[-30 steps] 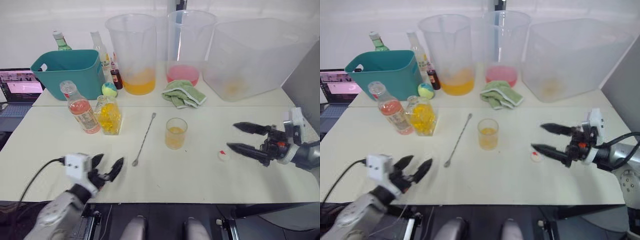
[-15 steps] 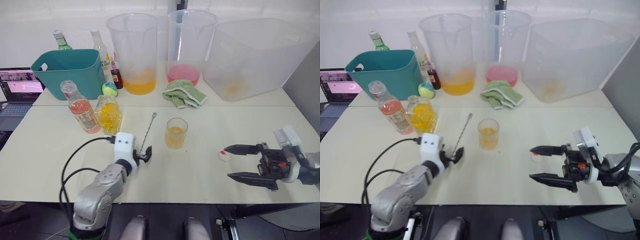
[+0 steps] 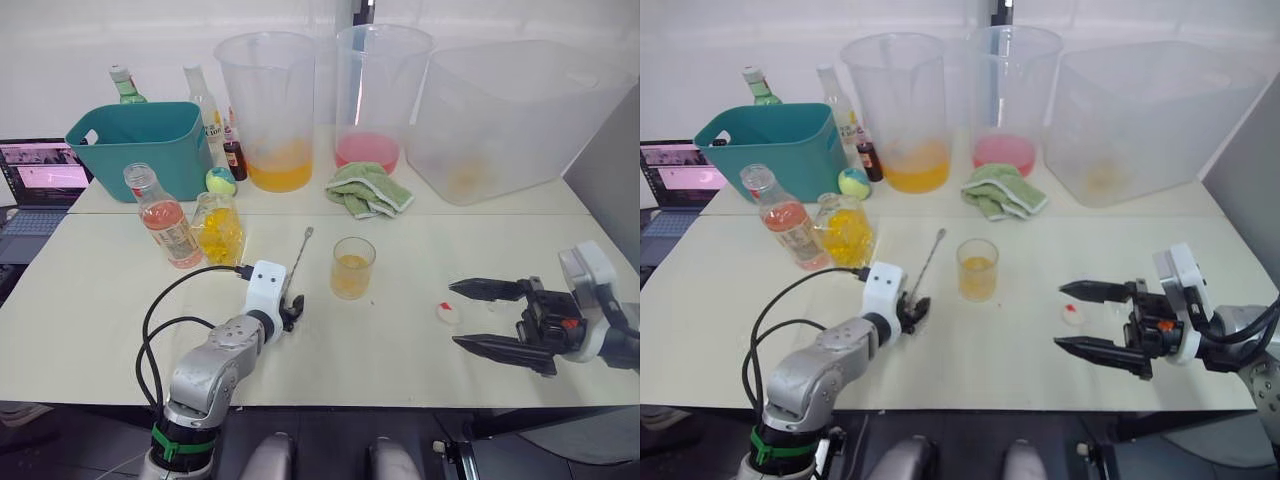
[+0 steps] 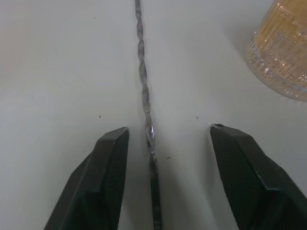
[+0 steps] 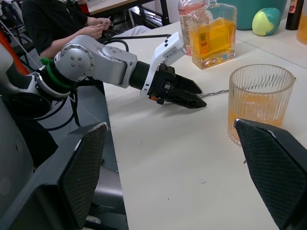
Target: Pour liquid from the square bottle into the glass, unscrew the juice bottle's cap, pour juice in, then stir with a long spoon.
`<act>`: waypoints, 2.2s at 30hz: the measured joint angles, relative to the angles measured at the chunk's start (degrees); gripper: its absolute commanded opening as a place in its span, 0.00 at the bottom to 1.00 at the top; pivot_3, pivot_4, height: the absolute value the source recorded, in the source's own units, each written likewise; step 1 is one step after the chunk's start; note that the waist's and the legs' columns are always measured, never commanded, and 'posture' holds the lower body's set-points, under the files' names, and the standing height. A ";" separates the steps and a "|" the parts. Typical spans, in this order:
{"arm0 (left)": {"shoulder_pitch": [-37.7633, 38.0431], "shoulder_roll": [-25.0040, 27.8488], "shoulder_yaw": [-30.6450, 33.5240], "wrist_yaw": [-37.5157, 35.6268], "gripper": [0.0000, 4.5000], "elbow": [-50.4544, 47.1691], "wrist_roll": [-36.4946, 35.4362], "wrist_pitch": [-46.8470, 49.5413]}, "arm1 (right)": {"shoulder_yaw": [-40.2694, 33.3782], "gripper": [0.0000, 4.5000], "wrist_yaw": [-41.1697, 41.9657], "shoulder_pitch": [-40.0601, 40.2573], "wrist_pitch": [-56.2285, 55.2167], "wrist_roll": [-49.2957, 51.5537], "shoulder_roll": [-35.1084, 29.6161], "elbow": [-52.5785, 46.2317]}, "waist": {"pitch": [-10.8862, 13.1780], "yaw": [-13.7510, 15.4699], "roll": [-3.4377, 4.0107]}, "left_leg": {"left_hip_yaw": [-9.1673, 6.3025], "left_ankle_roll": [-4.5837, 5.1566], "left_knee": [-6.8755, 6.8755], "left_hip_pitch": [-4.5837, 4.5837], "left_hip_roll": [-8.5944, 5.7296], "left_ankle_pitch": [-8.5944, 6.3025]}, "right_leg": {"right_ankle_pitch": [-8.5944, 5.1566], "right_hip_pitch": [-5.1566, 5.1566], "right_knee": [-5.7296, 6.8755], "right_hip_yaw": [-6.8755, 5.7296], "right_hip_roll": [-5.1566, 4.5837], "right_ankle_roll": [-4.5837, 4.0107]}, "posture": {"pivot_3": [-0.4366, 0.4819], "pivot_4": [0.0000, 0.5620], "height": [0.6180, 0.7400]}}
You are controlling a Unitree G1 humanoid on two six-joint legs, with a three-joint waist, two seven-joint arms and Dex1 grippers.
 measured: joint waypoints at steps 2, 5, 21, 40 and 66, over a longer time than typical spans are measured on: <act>0.22 -0.12 0.82 -0.27 0.23 0.04 0.20 0.00 | 0.05 1.00 0.09 0.27 -0.31 -0.39 0.11 0.00 | 0.00 0.02 0.00 | 0.00 0.00 0.00 -0.01 -0.01 -0.01 | 0.00 0.01 -0.05 0.00 -0.01 0.01 | 0.48 0.27 0.98; 0.77 -0.59 2.86 -1.05 0.01 0.09 0.16 0.00 | 0.27 1.00 0.34 0.30 -0.61 -0.85 0.12 0.01 | 0.00 0.00 0.01 | -0.01 0.00 -0.01 -0.01 0.01 -0.01 | 0.00 0.03 -0.15 -0.01 -0.01 0.01 | 0.48 0.27 0.98; 4.71 9.13 7.66 -13.62 0.00 0.35 -2.28 -8.11 | 1.64 1.00 -0.90 0.27 -1.18 -2.68 1.67 -0.25 | -0.02 -0.43 0.07 | -0.01 0.04 -0.07 -0.12 0.09 -0.05 | 0.01 -0.06 -0.35 -0.02 0.04 0.03 | 0.48 0.27 0.98; 13.81 40.03 20.01 -75.87 0.00 26.04 -8.42 -53.47 | 4.95 1.00 -2.83 -1.43 -3.34 -5.08 4.15 0.15 | 0.05 -0.20 0.14 | 0.06 0.01 -0.13 -0.53 0.14 -0.08 | 0.02 -0.60 -0.45 -0.02 0.00 0.00 | 0.48 0.27 0.98; -0.47 43.42 5.30 -76.90 0.09 34.38 8.16 -55.96 | 6.16 1.00 -6.45 -2.26 -2.81 -4.47 4.22 -1.07 | 0.01 -1.60 0.20 | 0.04 0.09 -0.11 -0.40 0.06 -0.11 | 0.09 -0.81 0.24 -0.01 -0.03 0.01 | 0.48 0.27 0.98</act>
